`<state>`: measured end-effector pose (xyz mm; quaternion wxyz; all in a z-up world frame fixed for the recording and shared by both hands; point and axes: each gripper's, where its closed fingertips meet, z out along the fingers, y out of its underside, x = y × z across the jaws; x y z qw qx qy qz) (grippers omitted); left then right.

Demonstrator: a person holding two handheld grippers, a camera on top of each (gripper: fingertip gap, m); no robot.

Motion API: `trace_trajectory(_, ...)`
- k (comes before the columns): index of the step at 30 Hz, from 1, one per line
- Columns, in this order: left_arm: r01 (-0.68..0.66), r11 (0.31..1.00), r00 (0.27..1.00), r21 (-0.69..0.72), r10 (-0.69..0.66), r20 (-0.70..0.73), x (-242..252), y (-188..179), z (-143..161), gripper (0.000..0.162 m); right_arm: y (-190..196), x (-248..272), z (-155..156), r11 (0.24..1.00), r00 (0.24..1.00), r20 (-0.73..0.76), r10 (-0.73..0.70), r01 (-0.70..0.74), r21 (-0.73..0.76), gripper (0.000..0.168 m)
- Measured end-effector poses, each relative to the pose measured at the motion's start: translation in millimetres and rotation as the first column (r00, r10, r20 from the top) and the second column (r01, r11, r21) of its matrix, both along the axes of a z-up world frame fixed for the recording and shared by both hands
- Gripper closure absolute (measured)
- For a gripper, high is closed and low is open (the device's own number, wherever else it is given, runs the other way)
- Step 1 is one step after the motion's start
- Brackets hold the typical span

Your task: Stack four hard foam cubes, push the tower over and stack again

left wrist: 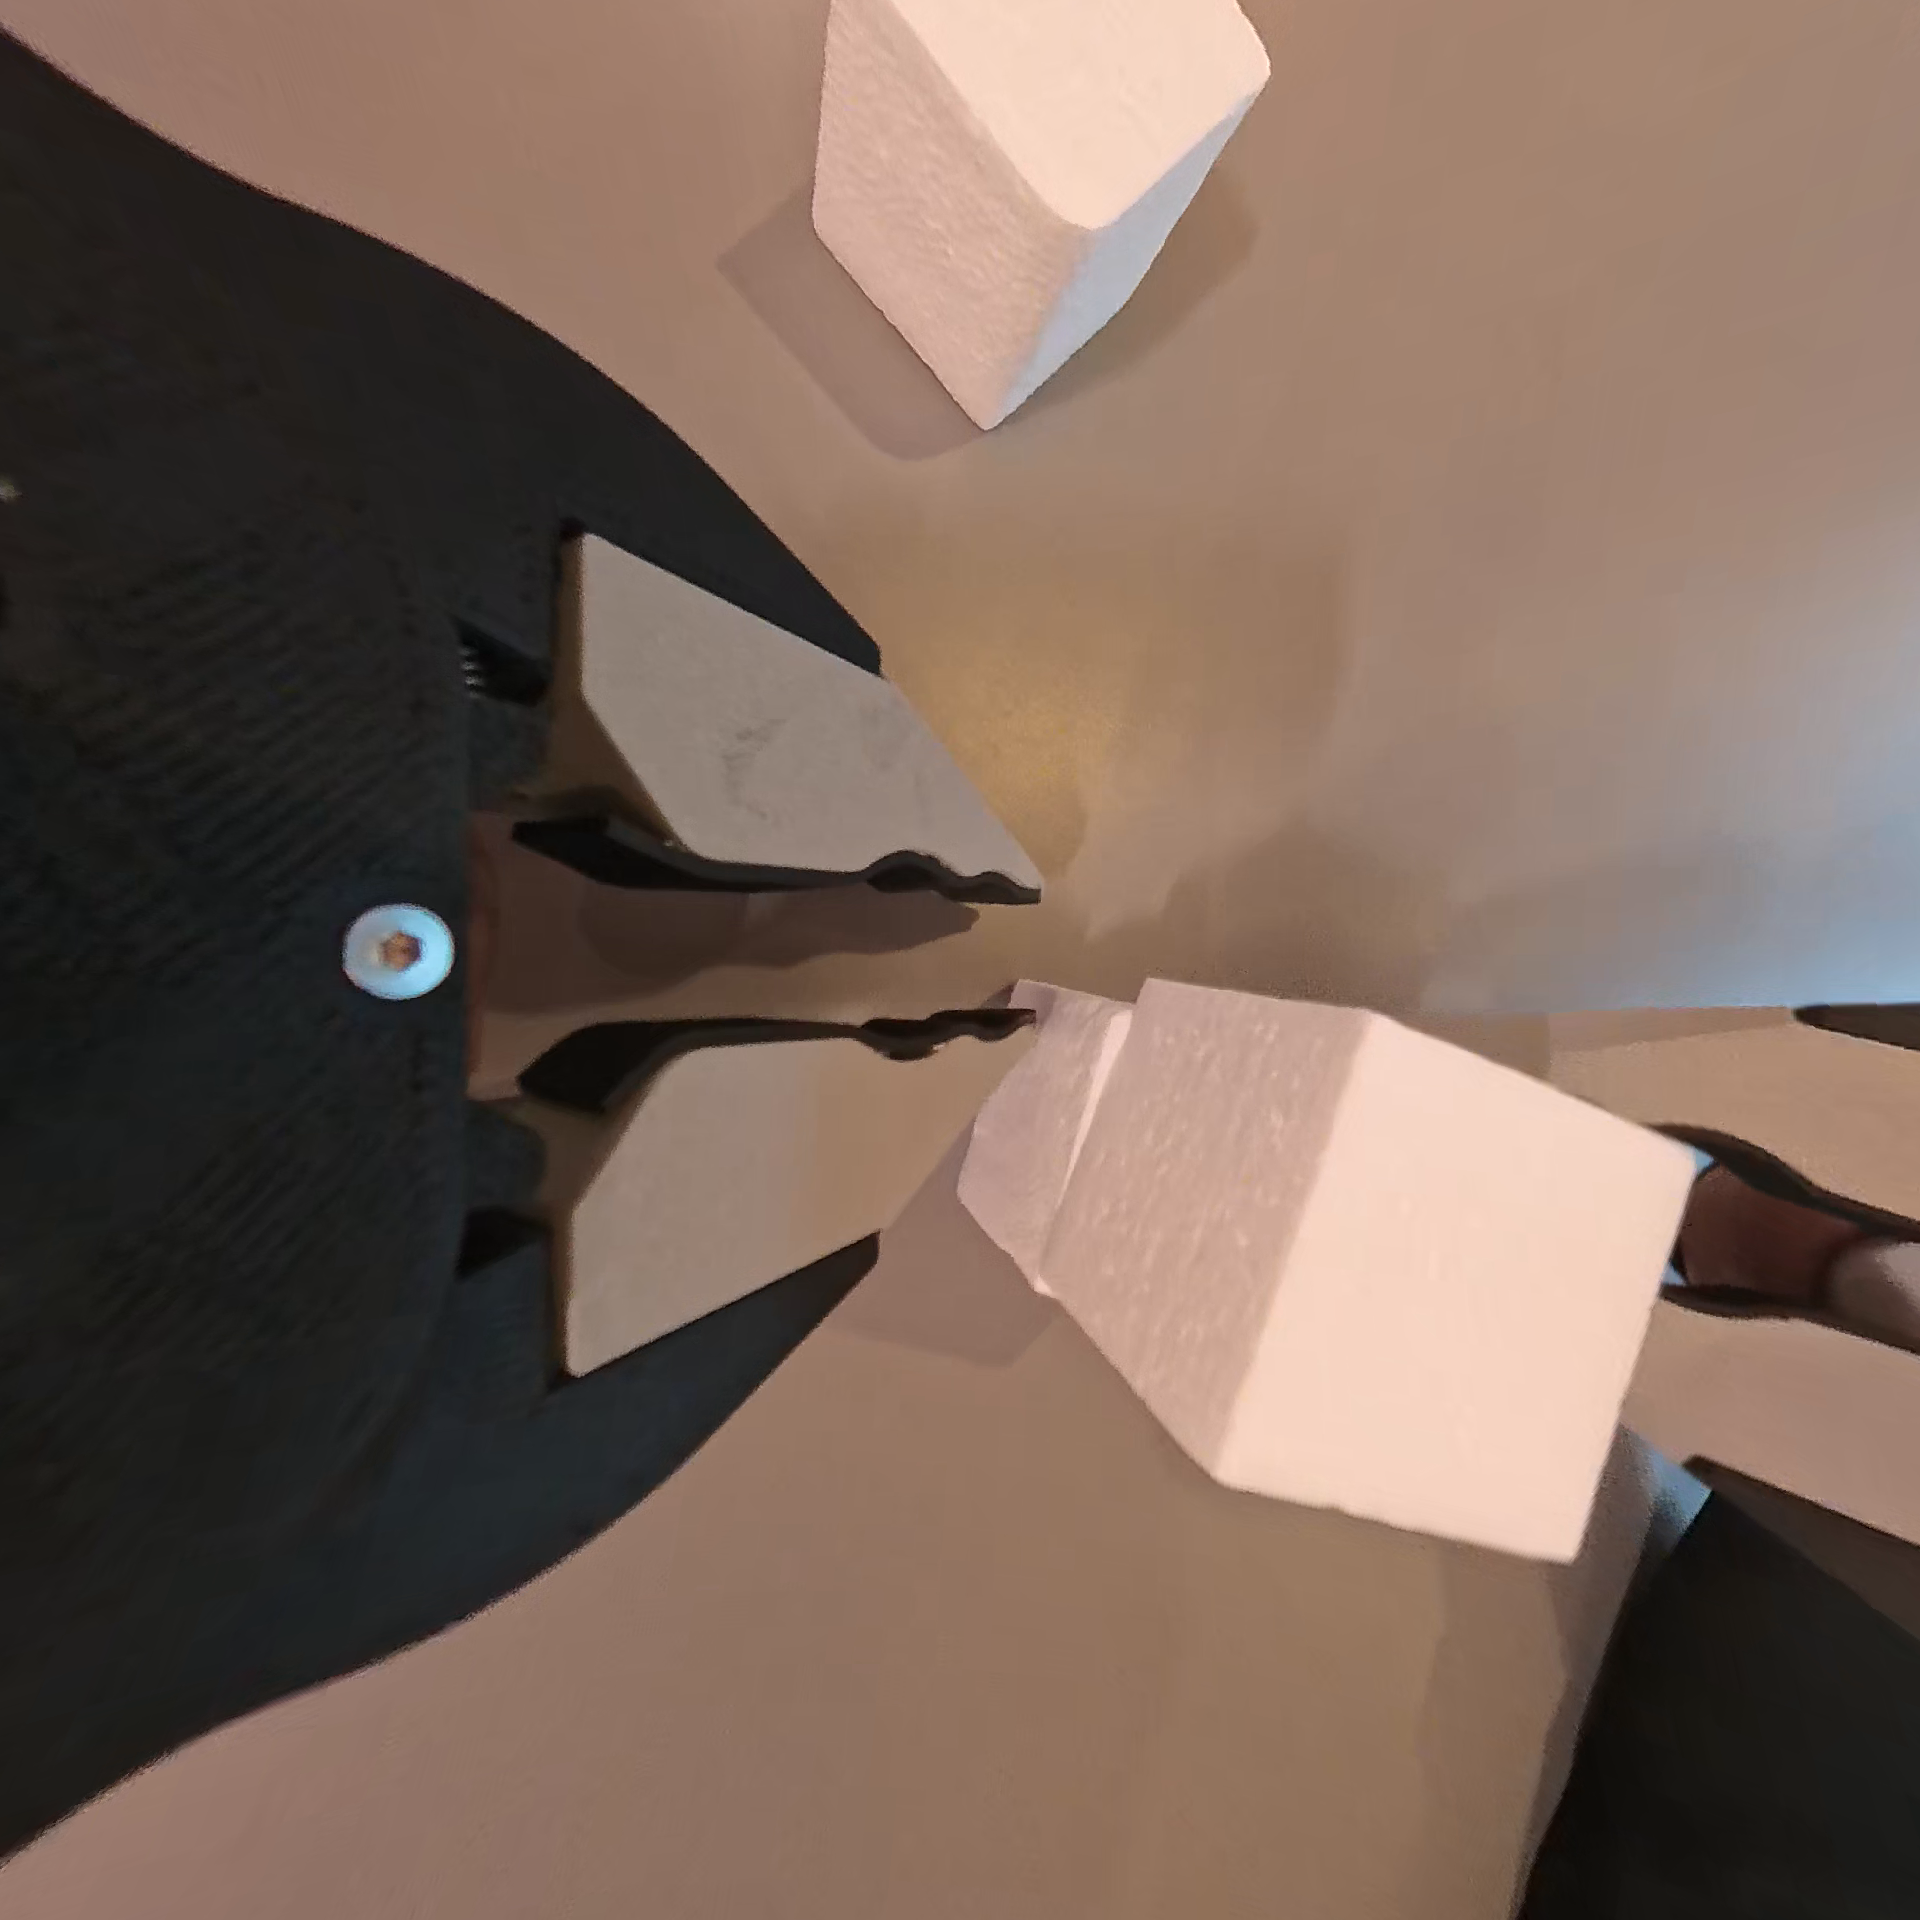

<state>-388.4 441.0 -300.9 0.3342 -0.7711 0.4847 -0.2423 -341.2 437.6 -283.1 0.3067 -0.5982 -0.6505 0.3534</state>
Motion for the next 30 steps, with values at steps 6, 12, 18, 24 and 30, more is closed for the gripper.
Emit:
trace_trajectory(6, -0.031, 1.000, 0.999, 0.003, 0.031, 0.009, -0.7, 6.2, -0.5, 0.145, 7.3, -1.2, 3.2, 0.999, 0.999, -0.018, -0.038, 0.038, 0.000, 0.149)
trace_trajectory(12, -0.063, 0.998, 0.998, 0.013, 0.063, -0.004, -0.9, 12.7, -3.7, 0.142, 12.4, 0.8, 0.9, 0.999, 0.998, -0.017, -0.054, 0.054, -0.009, 0.149)
trace_trajectory(18, -0.122, 0.992, 0.992, 0.026, 0.122, 0.000, -12.5, 22.3, 0.0, 0.136, 19.4, 7.6, 1.6, 0.997, 0.997, -0.020, -0.075, 0.075, -0.009, 0.148)
trace_trajectory(24, -0.375, 0.924, 0.927, 0.072, 0.372, 0.054, -49.5, 58.8, 13.6, 0.110, 39.8, 16.7, 15.3, 0.986, 0.982, -0.087, -0.169, 0.167, -0.025, 0.148)
trace_trajectory(30, -0.635, 0.762, 0.773, 0.130, 0.627, 0.096, -85.8, 95.0, 17.6, 0.070, 58.9, 19.7, 19.1, 0.964, 0.959, -0.102, -0.265, 0.266, 0.004, 0.147)
